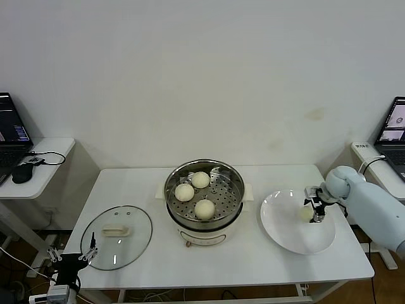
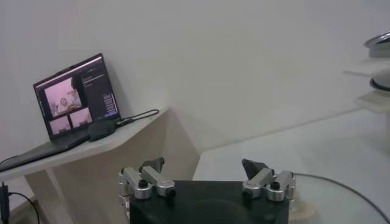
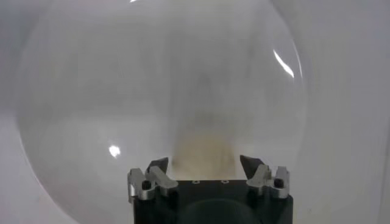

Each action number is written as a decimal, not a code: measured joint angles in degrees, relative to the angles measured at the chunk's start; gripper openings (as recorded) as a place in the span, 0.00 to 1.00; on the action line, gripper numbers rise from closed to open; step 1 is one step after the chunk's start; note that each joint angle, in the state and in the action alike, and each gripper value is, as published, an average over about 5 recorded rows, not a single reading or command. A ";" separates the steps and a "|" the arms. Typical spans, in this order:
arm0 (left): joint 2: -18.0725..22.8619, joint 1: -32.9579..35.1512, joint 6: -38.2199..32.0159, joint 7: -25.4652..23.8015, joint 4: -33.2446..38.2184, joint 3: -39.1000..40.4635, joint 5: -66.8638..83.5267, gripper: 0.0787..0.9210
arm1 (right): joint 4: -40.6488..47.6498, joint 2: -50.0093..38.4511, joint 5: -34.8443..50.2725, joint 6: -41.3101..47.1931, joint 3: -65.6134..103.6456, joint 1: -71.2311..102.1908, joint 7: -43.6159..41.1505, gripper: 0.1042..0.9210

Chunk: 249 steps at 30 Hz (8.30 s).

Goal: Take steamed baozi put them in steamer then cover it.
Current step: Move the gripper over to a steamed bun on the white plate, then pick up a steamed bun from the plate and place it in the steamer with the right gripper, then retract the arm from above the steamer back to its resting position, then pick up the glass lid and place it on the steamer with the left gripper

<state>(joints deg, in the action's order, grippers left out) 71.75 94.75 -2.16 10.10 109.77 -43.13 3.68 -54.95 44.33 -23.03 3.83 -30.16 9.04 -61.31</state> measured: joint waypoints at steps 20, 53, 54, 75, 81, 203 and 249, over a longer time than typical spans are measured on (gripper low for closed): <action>0.12 0.26 -0.18 0.09 0.08 -0.34 0.07 0.88 | 0.39 -0.16 -0.21 0.04 0.44 -0.79 -0.81 0.55; 0.68 0.12 0.16 0.14 2.78 -0.05 0.31 0.88 | -24.14 3.81 38.44 19.91 -32.88 -40.44 2.30 0.58; 0.73 0.20 0.13 0.17 2.79 -0.19 0.33 0.88 | -24.16 4.94 39.38 20.63 -33.38 -40.76 2.74 0.58; 1.27 1.58 -0.37 0.38 3.22 -2.22 0.93 0.88 | -19.65 18.41 42.06 29.88 -38.81 -35.64 7.40 0.58; 1.29 1.43 -0.38 0.40 3.20 -2.15 0.90 0.88 | -19.08 18.90 41.75 30.90 -38.70 -33.79 8.28 0.58; -5.59 -25.81 -12.10 4.72 -34.66 7.93 -78.91 0.59 | -46.31 37.12 29.25 -19.02 86.93 82.34 49.76 0.88; -17.01 -18.18 14.66 -9.90 5.54 10.82 -56.40 0.08 | -50.21 37.88 22.59 -19.62 79.88 85.26 51.76 0.88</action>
<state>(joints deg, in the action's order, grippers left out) 54.75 76.57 12.50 0.20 115.31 -32.30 -52.73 -105.16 82.20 -0.44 -15.79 49.72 94.30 -9.55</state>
